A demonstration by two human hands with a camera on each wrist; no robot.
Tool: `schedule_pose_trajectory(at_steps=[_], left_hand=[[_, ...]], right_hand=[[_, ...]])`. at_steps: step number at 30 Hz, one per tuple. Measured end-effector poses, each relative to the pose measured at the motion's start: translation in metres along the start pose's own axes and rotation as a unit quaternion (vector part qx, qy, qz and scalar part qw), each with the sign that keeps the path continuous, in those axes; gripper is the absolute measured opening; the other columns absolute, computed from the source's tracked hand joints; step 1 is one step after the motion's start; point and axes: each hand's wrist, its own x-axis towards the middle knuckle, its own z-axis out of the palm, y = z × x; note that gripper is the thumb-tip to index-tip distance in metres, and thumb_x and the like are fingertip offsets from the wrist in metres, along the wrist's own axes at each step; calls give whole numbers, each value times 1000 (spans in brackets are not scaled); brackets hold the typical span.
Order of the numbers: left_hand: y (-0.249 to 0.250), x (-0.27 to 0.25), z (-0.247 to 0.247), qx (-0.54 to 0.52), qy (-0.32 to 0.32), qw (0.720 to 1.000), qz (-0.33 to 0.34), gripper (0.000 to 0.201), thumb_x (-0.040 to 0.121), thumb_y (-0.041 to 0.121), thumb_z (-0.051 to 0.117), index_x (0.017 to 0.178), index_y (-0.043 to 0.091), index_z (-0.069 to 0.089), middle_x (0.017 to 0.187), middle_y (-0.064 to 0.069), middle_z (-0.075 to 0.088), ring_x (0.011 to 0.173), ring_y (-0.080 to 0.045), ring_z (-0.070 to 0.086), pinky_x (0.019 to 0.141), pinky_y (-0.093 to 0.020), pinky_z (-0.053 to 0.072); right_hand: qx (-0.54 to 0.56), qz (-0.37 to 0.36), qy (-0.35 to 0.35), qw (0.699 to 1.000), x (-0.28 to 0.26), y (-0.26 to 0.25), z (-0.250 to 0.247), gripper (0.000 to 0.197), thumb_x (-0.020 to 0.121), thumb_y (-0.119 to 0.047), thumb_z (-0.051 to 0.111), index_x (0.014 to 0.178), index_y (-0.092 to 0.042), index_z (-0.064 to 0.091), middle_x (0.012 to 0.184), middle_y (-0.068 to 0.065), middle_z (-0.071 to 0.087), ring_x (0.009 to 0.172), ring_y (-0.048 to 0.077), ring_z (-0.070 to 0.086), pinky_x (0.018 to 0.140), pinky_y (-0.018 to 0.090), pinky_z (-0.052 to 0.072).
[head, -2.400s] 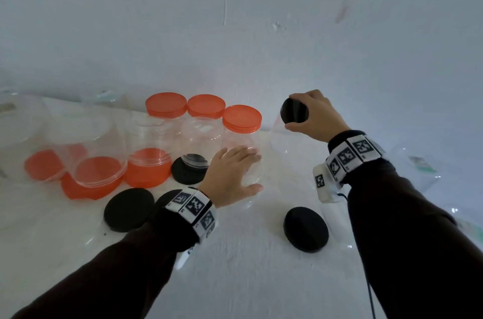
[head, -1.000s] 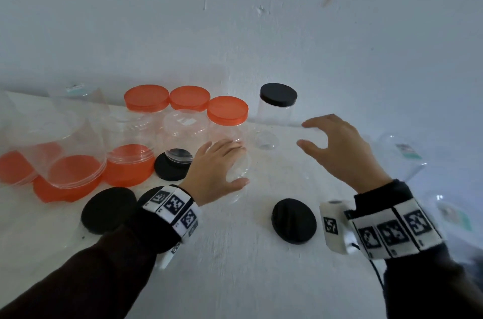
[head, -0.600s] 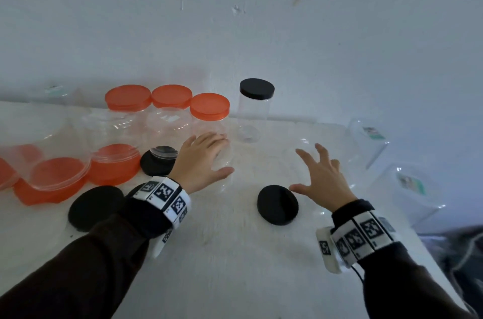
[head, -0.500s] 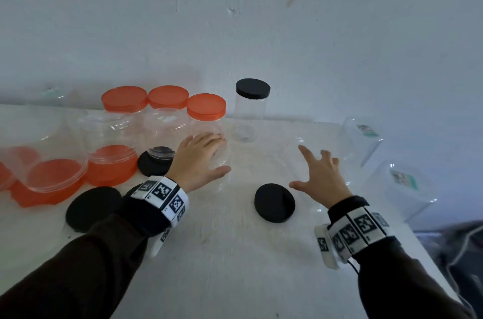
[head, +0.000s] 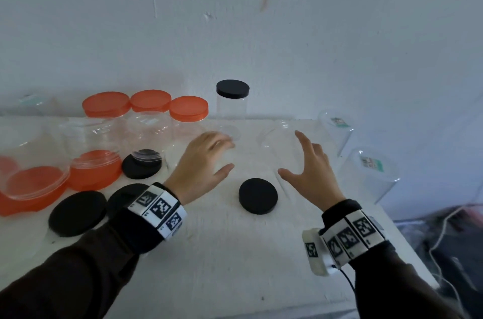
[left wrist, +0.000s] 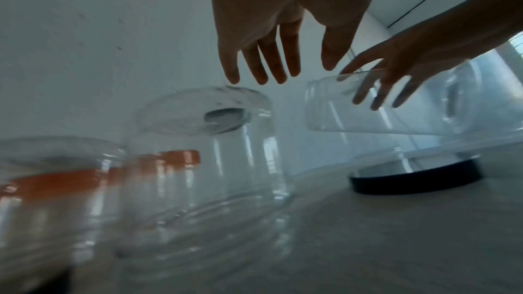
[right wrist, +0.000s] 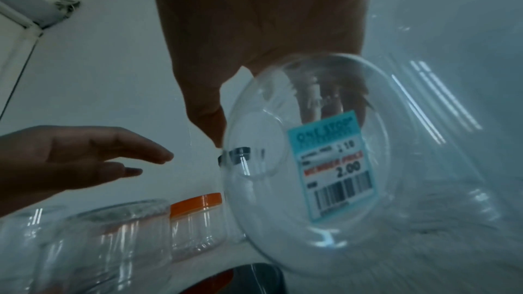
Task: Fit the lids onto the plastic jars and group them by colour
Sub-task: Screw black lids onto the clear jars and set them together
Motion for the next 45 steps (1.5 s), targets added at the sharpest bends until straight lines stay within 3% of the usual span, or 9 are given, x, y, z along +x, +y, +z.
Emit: schedule_pose_trajectory(at_steps=[3, 7, 12, 16, 21, 27, 34, 37, 45], left_hand=[[17, 2, 12, -49, -140, 989, -5, 37, 87, 34, 56, 119, 14, 56, 125, 0, 53, 118, -10, 41, 99, -29, 37], [22, 12, 30, -37, -352, 935, -6, 48, 87, 30, 61, 132, 19, 45, 141, 6, 37, 129, -10, 33, 105, -29, 32], [23, 19, 49, -9, -446, 895, 29, 75, 86, 37, 62, 147, 18, 20, 156, -1, 9, 142, -16, 10, 114, -35, 19], [23, 18, 59, -16, -465, 885, 22, 79, 86, 43, 61, 148, 22, 16, 157, -3, 6, 142, -21, 8, 114, -38, 16], [26, 20, 59, -20, -452, 892, 14, 77, 82, 43, 63, 145, 21, 25, 152, -4, 18, 133, -26, 21, 111, -40, 23], [28, 12, 36, -34, -420, 906, -45, 69, 83, 40, 65, 142, 24, 33, 142, -1, 33, 126, -17, 25, 104, -29, 26], [21, -17, -17, -135, -222, 959, -117, 70, 71, 45, 74, 133, 34, 43, 140, 8, 33, 123, -3, 28, 103, -20, 25], [20, -30, -42, -165, -148, 965, -137, 74, 61, 61, 61, 129, 37, 45, 137, 16, 36, 127, -1, 30, 105, -24, 27], [14, -47, -73, -187, -8, 970, -152, 66, 66, 59, 61, 125, 31, 50, 135, 11, 45, 127, 1, 36, 105, -15, 28]], right_hand=[[13, 2, 20, 1000, -7, 0, -3, 86, 75, -31, 71, 144, -20, 20, 136, 9, 38, 123, 26, 39, 96, 35, 36], [17, -2, 34, 999, -14, 2, -6, 93, 70, -25, 74, 144, -14, 18, 134, 7, 33, 123, 24, 36, 94, 32, 35], [21, -7, 35, 999, -19, 5, -4, 98, 64, -17, 78, 142, -8, 18, 127, 9, 26, 117, 25, 33, 90, 23, 27], [18, -10, 44, 999, -24, 8, -3, 93, 64, -16, 80, 139, -9, 26, 128, 8, 28, 114, 24, 40, 84, 22, 32], [30, -17, 40, 999, -30, 8, -2, 94, 64, -19, 83, 138, -8, 25, 132, 7, 29, 109, 23, 48, 80, 25, 37], [112, 10, 25, 993, -31, 14, 6, 91, 68, -11, 79, 137, -6, 20, 136, 8, 27, 124, 23, 42, 87, 23, 36], [218, 43, -13, 975, -29, 13, 17, 87, 66, -10, 81, 126, -10, 18, 121, 5, 37, 119, 17, 44, 87, 24, 37], [229, 28, -34, 972, -28, 5, 24, 89, 66, -10, 82, 127, -11, 17, 120, 4, 35, 118, 17, 45, 91, 26, 38], [276, -3, -98, 956, -29, -26, 51, 80, 66, -12, 82, 121, -16, 24, 127, 4, 37, 122, 18, 44, 90, 26, 40]])
